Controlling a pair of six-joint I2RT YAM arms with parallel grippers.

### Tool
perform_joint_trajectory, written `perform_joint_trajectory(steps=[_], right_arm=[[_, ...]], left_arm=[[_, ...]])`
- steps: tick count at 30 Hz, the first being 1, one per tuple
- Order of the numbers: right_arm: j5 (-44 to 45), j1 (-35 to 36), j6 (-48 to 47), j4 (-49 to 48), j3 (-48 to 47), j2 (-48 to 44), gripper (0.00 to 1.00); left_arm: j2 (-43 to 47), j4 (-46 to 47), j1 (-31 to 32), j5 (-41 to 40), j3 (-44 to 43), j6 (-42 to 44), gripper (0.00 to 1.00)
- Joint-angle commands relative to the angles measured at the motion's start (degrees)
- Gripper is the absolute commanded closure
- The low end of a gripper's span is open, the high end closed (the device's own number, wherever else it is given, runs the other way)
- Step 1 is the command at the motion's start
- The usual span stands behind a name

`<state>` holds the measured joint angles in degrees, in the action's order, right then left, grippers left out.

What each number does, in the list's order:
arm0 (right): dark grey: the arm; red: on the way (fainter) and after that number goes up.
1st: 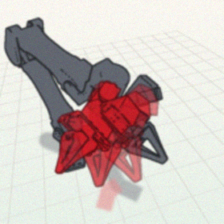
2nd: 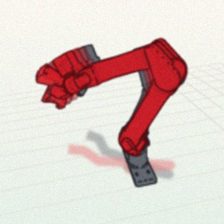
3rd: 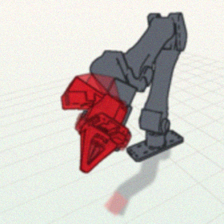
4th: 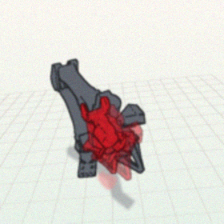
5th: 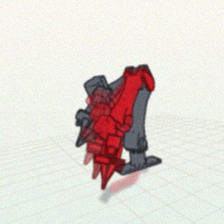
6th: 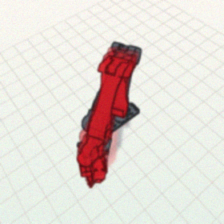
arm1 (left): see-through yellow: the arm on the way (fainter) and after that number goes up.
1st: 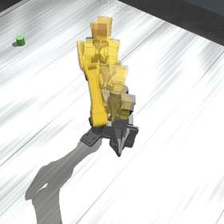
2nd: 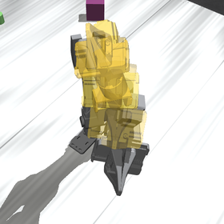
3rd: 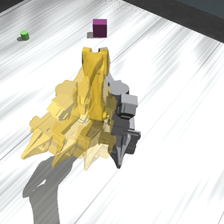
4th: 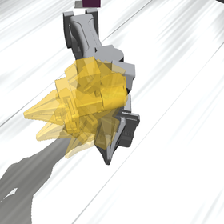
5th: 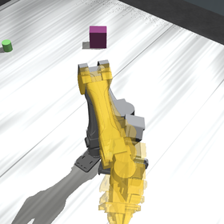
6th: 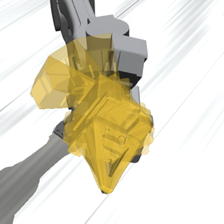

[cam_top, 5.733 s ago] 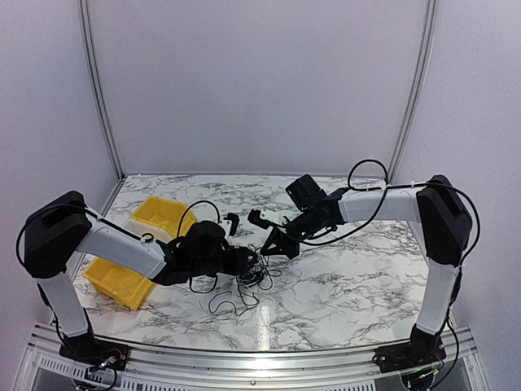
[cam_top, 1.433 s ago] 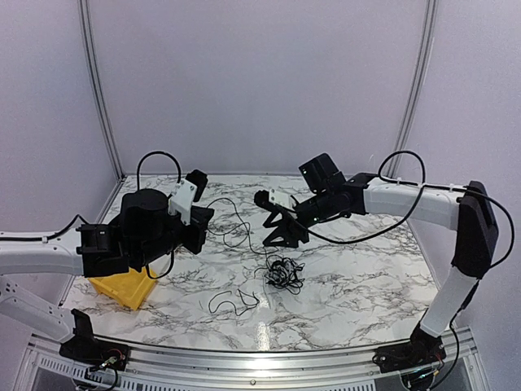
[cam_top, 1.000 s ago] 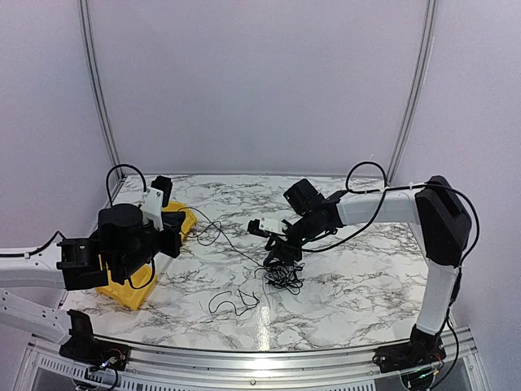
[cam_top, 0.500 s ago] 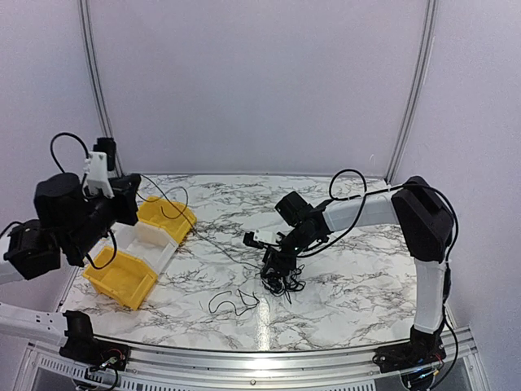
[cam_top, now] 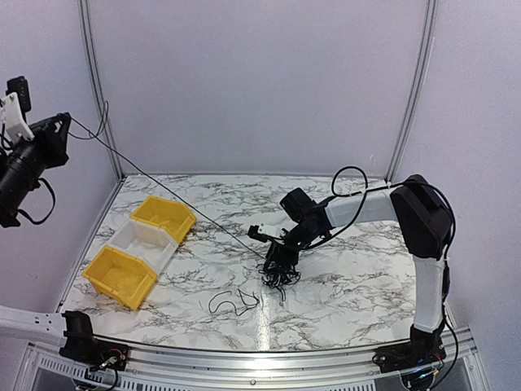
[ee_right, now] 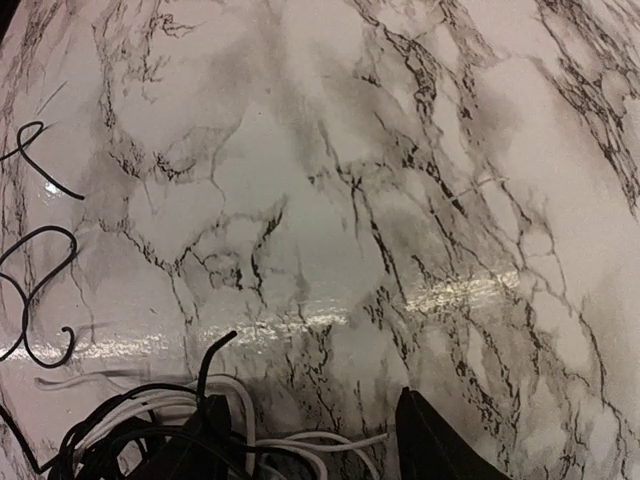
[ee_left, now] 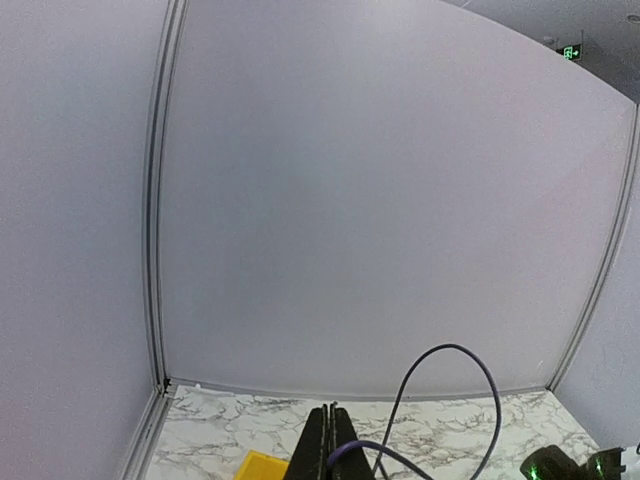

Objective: Untangle the cables

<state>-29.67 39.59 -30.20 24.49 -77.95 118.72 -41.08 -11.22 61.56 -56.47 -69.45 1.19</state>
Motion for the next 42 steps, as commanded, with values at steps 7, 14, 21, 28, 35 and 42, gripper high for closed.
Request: perform_joint_trajectory(steps=[7, 14, 21, 28, 35, 42], right_arm=[[7.5, -1.53, 0.43, 1.28, -0.71, 2.75, 0.46], [7.2, -2.08, 0.35, 3.01, -1.86, 3.37, 0.46], [8.94, -3.02, 0.16, 2.85, -1.49, 3.22, 0.47], [10.54, -3.46, -0.1, 2.99, -1.76, 4.73, 0.48], [10.07, -4.11, 0.06, 3.71, -2.05, 4.63, 0.49], [8.63, -4.09, 0.31, 3.84, -2.19, 4.5, 0.49]], left_arm=[[-11.54, 0.37, -0.12, -3.06, -28.55, 15.1, 1.0], [-18.24, 0.24, -0.12, -4.09, -38.68, 22.32, 1.0], [-20.28, 0.02, -0.12, -5.0, -47.91, 22.26, 1.0], [-26.26, 0.74, 0.01, -2.56, -65.65, 26.62, 1.0], [-22.42, 2.53, 0.04, -2.63, -54.38, 25.96, 1.0], [-18.57, 2.65, -0.04, -6.02, -42.93, 26.63, 1.0]])
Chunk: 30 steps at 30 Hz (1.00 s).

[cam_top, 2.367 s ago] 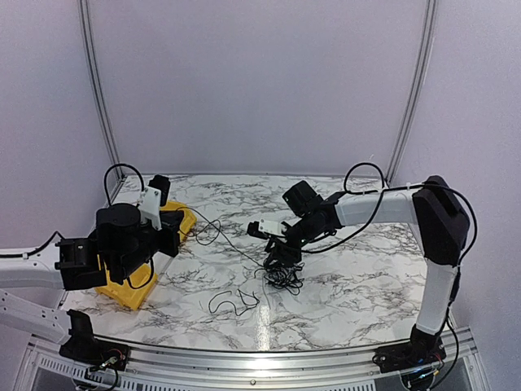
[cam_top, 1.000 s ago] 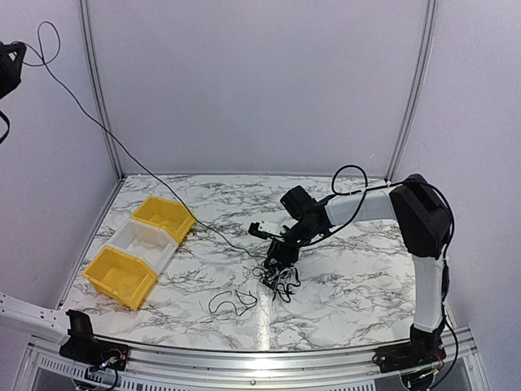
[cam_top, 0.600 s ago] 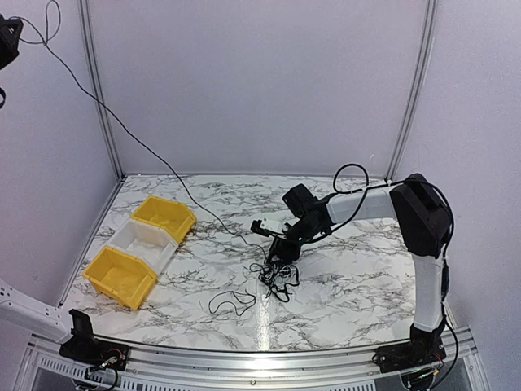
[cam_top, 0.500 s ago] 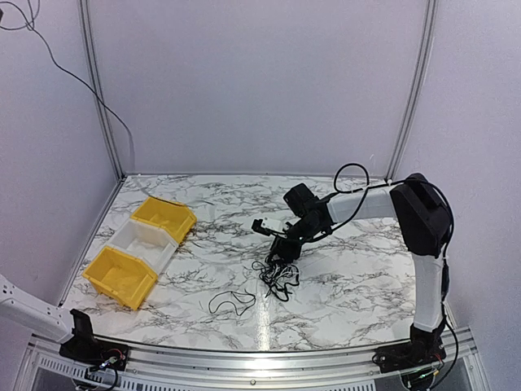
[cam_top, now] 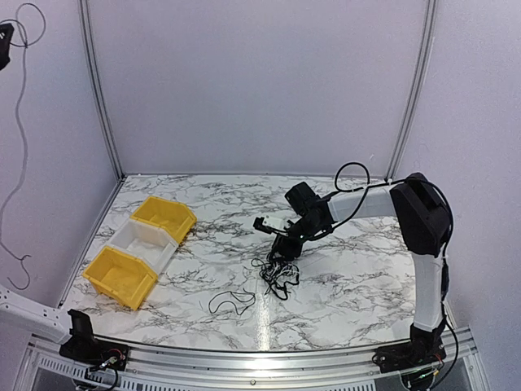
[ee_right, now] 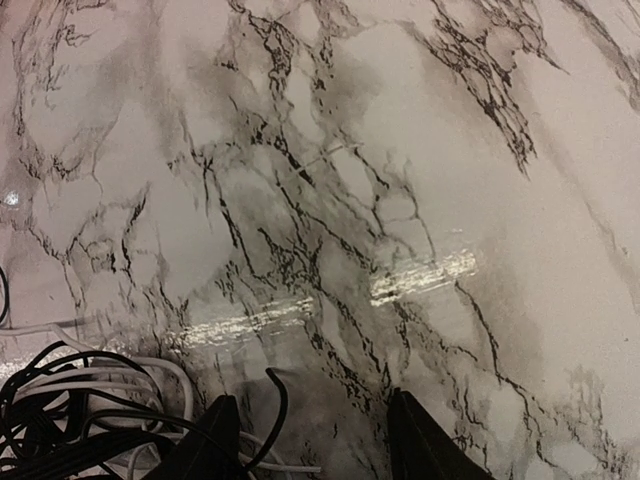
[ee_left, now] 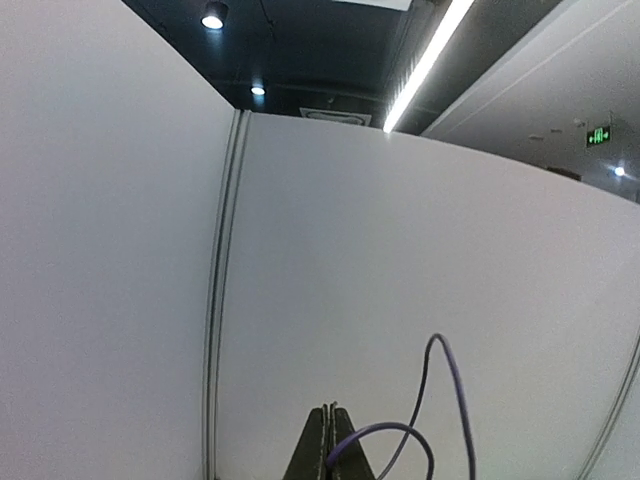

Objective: Untangle the cables

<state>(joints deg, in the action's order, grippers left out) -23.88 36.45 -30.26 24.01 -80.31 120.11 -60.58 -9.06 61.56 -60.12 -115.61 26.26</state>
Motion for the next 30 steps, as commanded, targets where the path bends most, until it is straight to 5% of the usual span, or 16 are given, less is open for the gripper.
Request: perform_joint_trajectory(steps=[1, 16, 30], right_arm=[[2.65, -1.0, 0.38, 4.44, 0.1, 3.11, 0.49], [2.39, -0.92, 0.2, 4.73, -0.06, 2.1, 0.49], [1.65, -0.93, 0.2, 5.12, -0.03, 0.73, 0.49]], left_arm=[[1.17, 0.7, -0.04, -2.91, 3.96, 2.27, 1.0], [0.78, 4.3, -0.04, -8.49, 13.85, 6.75, 1.0], [-13.27, -2.44, -6.66, -6.86, 4.31, 7.3, 1.0]])
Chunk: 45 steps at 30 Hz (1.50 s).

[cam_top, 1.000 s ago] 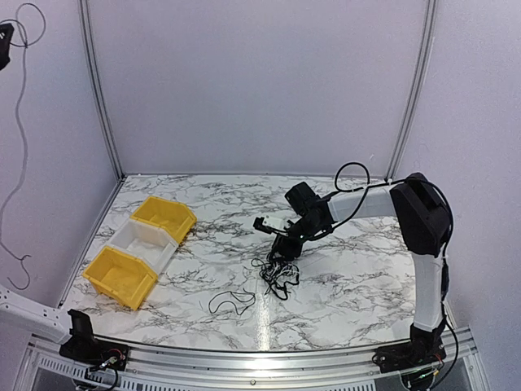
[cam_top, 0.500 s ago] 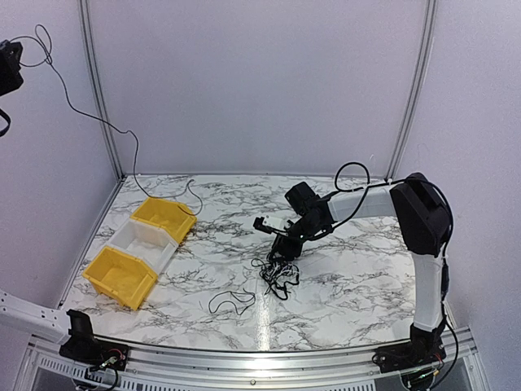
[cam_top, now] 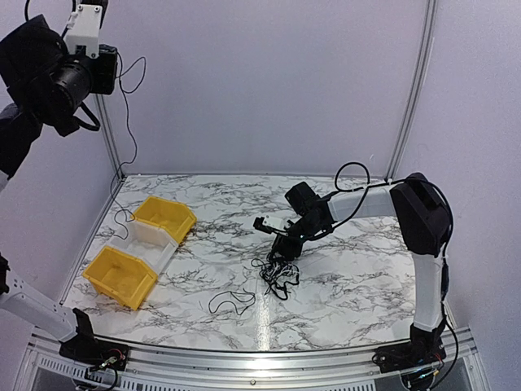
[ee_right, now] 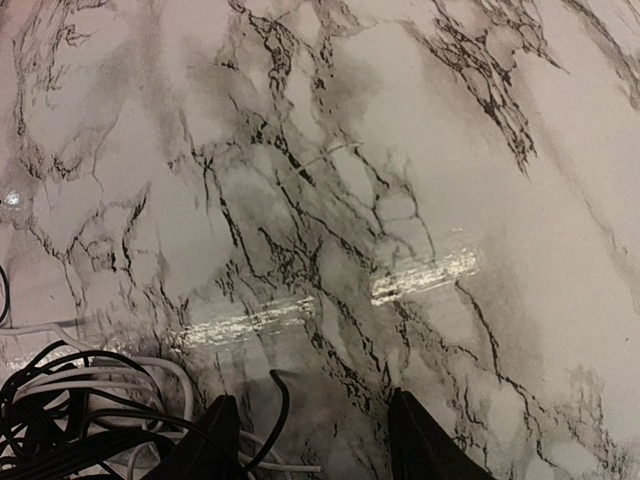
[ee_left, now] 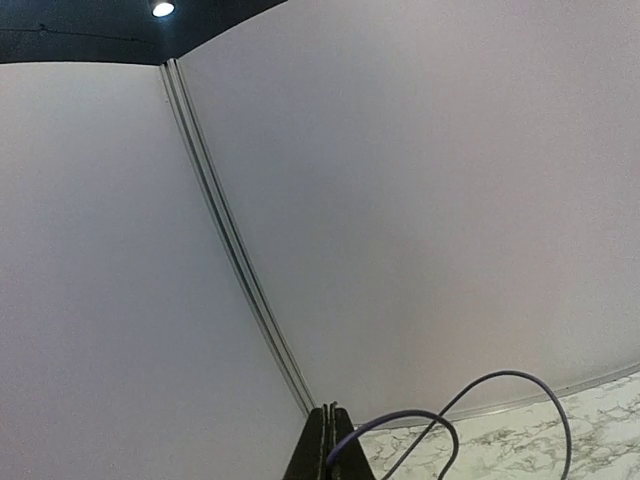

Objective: Untangle the cables

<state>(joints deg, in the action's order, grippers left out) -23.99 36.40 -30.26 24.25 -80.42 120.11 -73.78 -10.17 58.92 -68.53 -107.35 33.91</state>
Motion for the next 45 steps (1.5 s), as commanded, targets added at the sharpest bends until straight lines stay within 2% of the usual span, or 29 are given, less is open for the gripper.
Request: perform_joint_trajectory(steps=[1, 4, 22, 27, 38, 45], right_arm=[[1.75, -0.93, 0.2, 4.85, 0.05, 0.59, 0.49], [1.75, -0.85, 0.11, 4.8, 0.08, 0.13, 0.49], [1.5, -0.81, 0.39, 5.14, -0.06, 2.37, 0.49], [1.84, -0.56, 0.29, 5.32, -0.17, 3.06, 0.49], [2.69, 0.14, -0.05, 5.54, -0.34, 3.78, 0.5], [3.33, 1.32, -0.35, 6.05, -0.54, 3.99, 0.5]], left_arm=[[-0.94, -2.88, -5.46, 2.35, -5.22, -1.85, 1.0], [-4.5, -8.38, -9.19, 5.04, -9.62, -5.47, 1.0], [-17.6, -3.98, -23.35, 24.71, -21.5, -14.17, 1.0], [-20.27, -3.52, -24.63, 29.54, -23.76, -16.33, 1.0], [-21.36, 2.98, -25.25, 33.0, -27.04, -17.54, 1.0], [-23.15, 2.78, -30.79, 33.73, -23.79, -19.91, 1.0]])
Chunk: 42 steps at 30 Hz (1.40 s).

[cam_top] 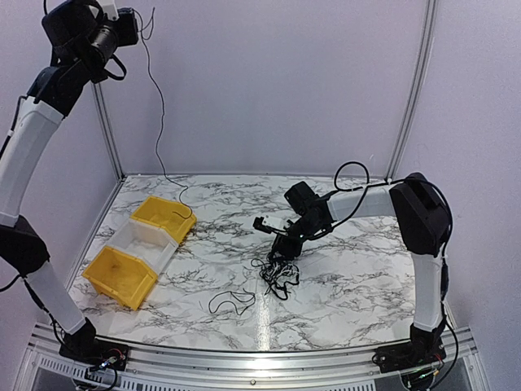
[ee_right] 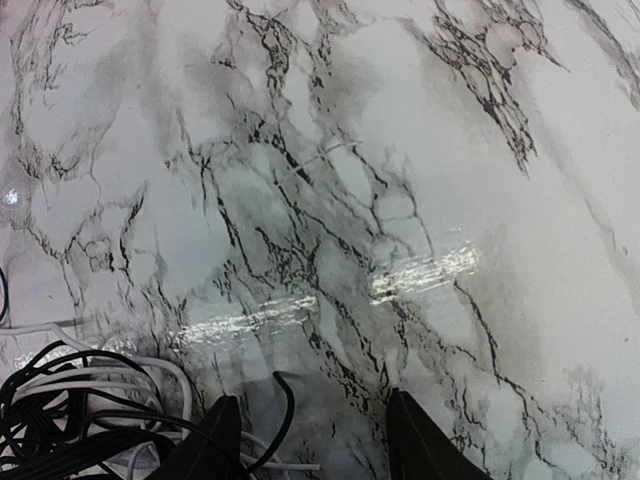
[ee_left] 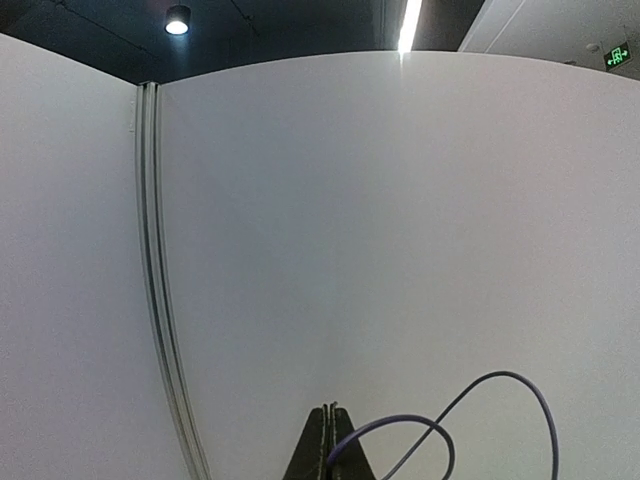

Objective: Untangle the cables

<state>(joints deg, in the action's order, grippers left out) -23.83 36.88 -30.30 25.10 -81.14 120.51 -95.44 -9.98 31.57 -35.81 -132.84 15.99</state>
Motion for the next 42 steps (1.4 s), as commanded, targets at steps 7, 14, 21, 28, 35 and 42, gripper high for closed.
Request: perform_joint_trajectory(steps=[7, 14, 21, 28, 35, 42], right_arm=[[3.55, 1.25, -0.72, 5.32, 0.37, 3.59, 0.5], [3.55, 1.53, -1.19, 5.51, 0.28, 4.03, 0.5], [3.47, 1.95, -1.52, 5.82, 0.15, 4.2, 0.5], [3.18, 2.78, -1.84, 6.49, -0.33, 4.12, 0.5], [3.78, 3.81, -2.34, 7.05, -0.65, 4.23, 0.5], [4.97, 4.63, -3.58, 8.34, -1.4, 1.53, 0.5]], left_arm=[[-0.86, 0.03, -10.22, 3.21, 7.51, -6.82, 1.0], [3.31, -1.36, -12.17, 4.89, 18.21, -9.04, 1.0], [12.84, -1.1, -12.07, 10.88, 41.07, -17.76, 1.0], [18.23, -0.96, -12.13, 14.08, 61.39, -24.32, 1.0], [14.96, -0.48, -12.18, 16.72, 69.73, -28.51, 1.0], [7.62, -1.04, -12.17, 16.91, 69.37, -28.25, 1.0]])
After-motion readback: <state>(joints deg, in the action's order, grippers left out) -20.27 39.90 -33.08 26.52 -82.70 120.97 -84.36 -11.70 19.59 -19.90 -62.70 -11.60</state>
